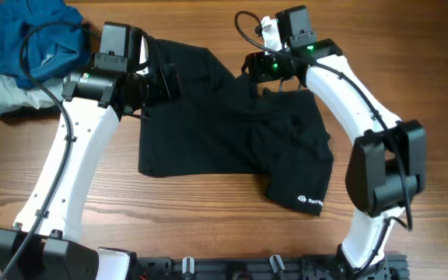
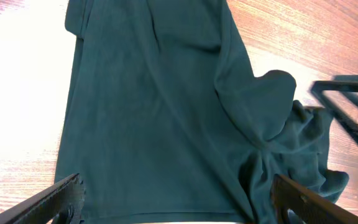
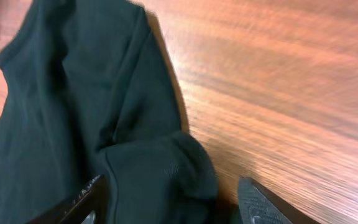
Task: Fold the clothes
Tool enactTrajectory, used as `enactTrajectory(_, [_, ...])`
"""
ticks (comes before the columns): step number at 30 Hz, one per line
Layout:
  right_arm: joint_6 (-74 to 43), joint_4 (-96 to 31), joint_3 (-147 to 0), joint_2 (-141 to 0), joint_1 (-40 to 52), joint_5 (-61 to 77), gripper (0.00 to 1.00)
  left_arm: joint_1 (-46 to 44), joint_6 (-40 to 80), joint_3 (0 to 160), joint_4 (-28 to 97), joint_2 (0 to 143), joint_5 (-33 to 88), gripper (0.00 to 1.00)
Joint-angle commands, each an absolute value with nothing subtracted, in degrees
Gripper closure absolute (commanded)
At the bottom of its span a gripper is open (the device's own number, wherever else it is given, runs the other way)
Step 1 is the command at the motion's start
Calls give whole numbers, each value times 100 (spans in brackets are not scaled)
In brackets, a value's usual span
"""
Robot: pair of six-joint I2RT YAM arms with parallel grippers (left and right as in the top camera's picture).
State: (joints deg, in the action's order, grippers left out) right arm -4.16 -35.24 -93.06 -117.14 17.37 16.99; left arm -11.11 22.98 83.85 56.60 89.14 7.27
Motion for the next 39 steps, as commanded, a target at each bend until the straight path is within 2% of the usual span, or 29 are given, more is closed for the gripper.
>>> enactTrajectory(1, [-303, -3459, -9384, -12169, 1662, 2324, 35, -1096, 2272, 8423, 5642, 8892, 652, 5])
enactTrajectory(10, [-652, -2703, -9384, -12529, 1186, 3564, 40, -1096, 2272, 8423, 5642, 8892, 652, 5])
enactTrajectory(13, [-770, -2700, -9384, -12757, 1127, 3822, 50, -1096, 2270, 8423, 5645, 8892, 652, 5])
enactTrajectory(21, [-792, -2650, -9371, -12892, 963, 4521, 61, -1096, 2270, 8423, 5642, 8892, 652, 5])
enactTrajectory(24, [-788, -2674, -9367, -12899, 867, 4729, 75, -1096, 2270, 8423, 5642, 8892, 652, 5])
enactTrajectory(28, [-784, -2687, -9367, -12899, 792, 4950, 85, -1096, 2270, 8423, 5638, 8892, 650, 5])
enactTrajectory(32, [-740, -2652, -9386, -12886, 762, 4960, 96, -1096, 2270, 8423, 5629, 8892, 650, 5])
enactTrajectory(35, [-460, -2757, -9773, -12768, 718, 4766, 96, -1096, 2268, 8423, 5596, 8892, 650, 5])
enactTrajectory(39, [-469, -3092, -10698, -12575, 613, 3503, 96, -1096, 2268, 8423, 5603, 8892, 650, 5])
